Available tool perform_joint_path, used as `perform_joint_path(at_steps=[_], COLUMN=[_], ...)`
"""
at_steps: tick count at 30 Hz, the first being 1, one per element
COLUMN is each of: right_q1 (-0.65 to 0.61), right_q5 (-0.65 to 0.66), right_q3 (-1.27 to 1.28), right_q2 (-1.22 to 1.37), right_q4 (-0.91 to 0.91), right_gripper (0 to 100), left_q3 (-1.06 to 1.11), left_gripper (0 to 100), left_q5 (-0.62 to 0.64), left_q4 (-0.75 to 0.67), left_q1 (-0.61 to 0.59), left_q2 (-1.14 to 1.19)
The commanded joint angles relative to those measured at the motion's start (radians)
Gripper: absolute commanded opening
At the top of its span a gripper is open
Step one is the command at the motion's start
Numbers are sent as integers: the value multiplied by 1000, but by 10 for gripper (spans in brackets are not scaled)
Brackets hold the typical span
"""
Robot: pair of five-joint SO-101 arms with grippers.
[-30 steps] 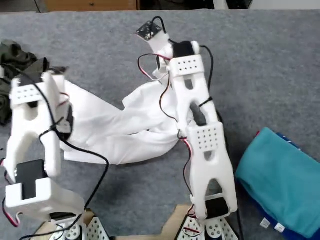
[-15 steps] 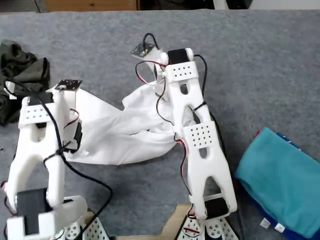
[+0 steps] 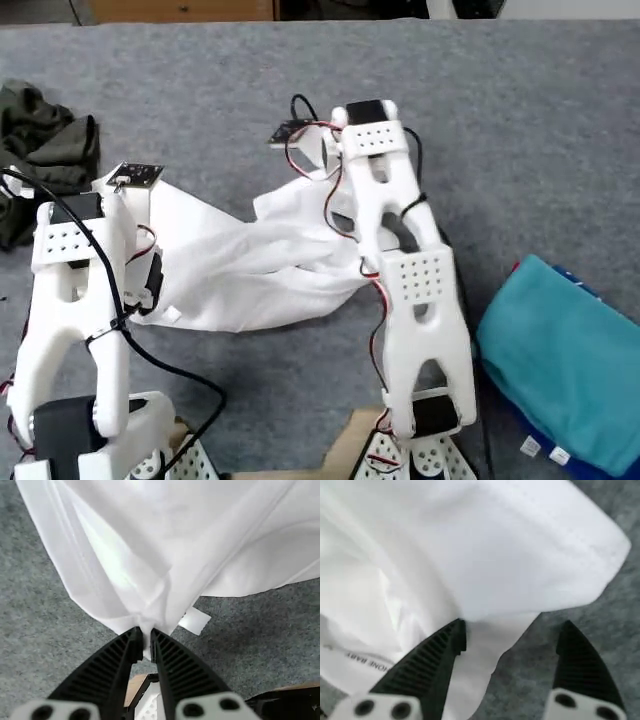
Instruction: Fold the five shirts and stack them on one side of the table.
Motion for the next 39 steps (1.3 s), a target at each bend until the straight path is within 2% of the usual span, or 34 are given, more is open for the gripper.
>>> perform_joint_path(at_steps=[1,5,8,16,20,24,29,34,39], right_q1=[31,25,19,30,27,25,12,-16,-18], right_q5=[29,55,38,3,-38,-140,-336,-463,-485], right_q3=[196,377,420,369,318,220,-25,-344,-622], right_q2=[-174,-265,-357,-535,-538,-427,-160,110,320], right_q4=[-26,-114,-147,-155,-173,-244,-273,-183,-49], right_gripper=[292,292,292,292,292,292,292,292,292], left_q3=[-11,-11,-11,-11,-3,-2,-2,-2,0], left_gripper=[19,19,19,19,19,19,19,19,19], left_q5=[-9,-9,-9,-9,-9,-9,-5,-2,11], left_q4=[11,14,14,14,14,14,14,15,15], left_q1=[6,6,6,6,6,6,6,5,5], left_q2=[-28,-28,-28,-25,-22,-22,-22,-22,-21])
